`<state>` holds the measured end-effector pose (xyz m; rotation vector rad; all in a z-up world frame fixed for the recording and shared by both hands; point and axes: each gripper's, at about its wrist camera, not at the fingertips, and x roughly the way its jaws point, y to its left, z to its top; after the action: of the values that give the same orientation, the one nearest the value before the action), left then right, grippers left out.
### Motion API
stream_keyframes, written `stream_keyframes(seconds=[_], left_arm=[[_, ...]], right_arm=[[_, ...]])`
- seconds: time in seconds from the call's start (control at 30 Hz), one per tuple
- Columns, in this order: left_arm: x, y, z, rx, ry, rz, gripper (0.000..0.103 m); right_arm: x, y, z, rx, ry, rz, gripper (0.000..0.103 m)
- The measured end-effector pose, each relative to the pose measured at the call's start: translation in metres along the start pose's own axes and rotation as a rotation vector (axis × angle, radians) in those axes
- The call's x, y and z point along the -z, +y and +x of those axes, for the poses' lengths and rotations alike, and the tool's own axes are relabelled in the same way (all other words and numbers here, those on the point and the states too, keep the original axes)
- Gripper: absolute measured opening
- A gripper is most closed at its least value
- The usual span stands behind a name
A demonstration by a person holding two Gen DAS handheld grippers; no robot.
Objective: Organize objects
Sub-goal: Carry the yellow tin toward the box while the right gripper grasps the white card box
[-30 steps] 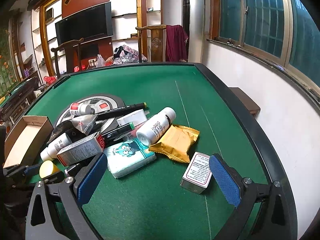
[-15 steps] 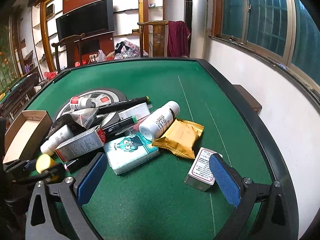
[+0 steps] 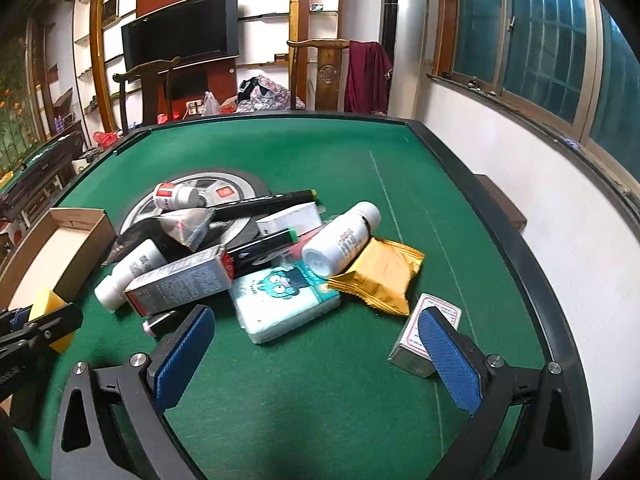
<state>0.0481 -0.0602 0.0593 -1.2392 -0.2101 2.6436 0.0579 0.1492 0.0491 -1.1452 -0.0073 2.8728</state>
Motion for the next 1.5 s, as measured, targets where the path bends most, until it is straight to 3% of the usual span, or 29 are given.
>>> stream_keyframes(seconds=[0.13, 0.3, 0.43, 0.6, 0.73, 0.87, 0.93, 1.03, 1.07, 1.17, 1.27, 1.4, 1.5], left_arm=[[0.005, 0.017, -0.021, 0.030, -0.020, -0.032, 0.039], [0.009, 0.037, -0.051, 0.049, -0.064, -0.067, 0.039], [0.015, 0.043, -0.071, 0.037, -0.111, -0.053, 0.039], [0.021, 0.049, -0.080, 0.049, -0.134, -0.032, 0.039], [0.023, 0.056, -0.082, 0.073, -0.142, -0.030, 0.039], [0.027, 0.068, -0.086, 0.075, -0.148, -0.040, 0.039], [0.029, 0.075, -0.088, 0.078, -0.147, -0.050, 0.039], [0.030, 0.085, -0.092, 0.075, -0.157, -0.048, 0.039], [0.031, 0.087, -0.092, 0.072, -0.162, -0.044, 0.039], [0.029, 0.093, -0.087, 0.074, -0.157, -0.052, 0.039], [0.028, 0.096, -0.076, 0.092, -0.130, -0.070, 0.039], [0.030, 0.092, -0.071, 0.096, -0.108, -0.071, 0.039], [0.031, 0.091, -0.074, 0.083, -0.112, -0.065, 0.039]], right_arm=[[-0.003, -0.002, -0.003, -0.058, 0.013, 0.021, 0.103], [-0.007, 0.003, 0.003, -0.284, 0.075, 0.101, 0.103], [-0.012, 0.014, 0.011, -0.384, 0.127, 0.147, 0.103], [-0.031, 0.024, 0.013, -0.387, 0.137, 0.144, 0.103], [-0.061, 0.043, 0.028, -0.402, 0.171, 0.059, 0.103], [-0.081, 0.064, 0.053, -0.361, 0.235, 0.013, 0.103], [-0.086, 0.062, 0.056, -0.293, 0.245, 0.015, 0.102], [-0.092, 0.037, 0.054, -0.124, 0.208, 0.026, 0.102], [-0.089, 0.023, 0.054, -0.031, 0.211, 0.020, 0.103], [-0.071, -0.013, 0.059, 0.071, 0.246, 0.079, 0.103], [-0.056, -0.031, 0.069, 0.073, 0.297, 0.145, 0.102], [-0.046, -0.039, 0.080, 0.106, 0.301, 0.188, 0.098], [-0.043, -0.046, 0.082, 0.080, 0.299, 0.238, 0.098]])
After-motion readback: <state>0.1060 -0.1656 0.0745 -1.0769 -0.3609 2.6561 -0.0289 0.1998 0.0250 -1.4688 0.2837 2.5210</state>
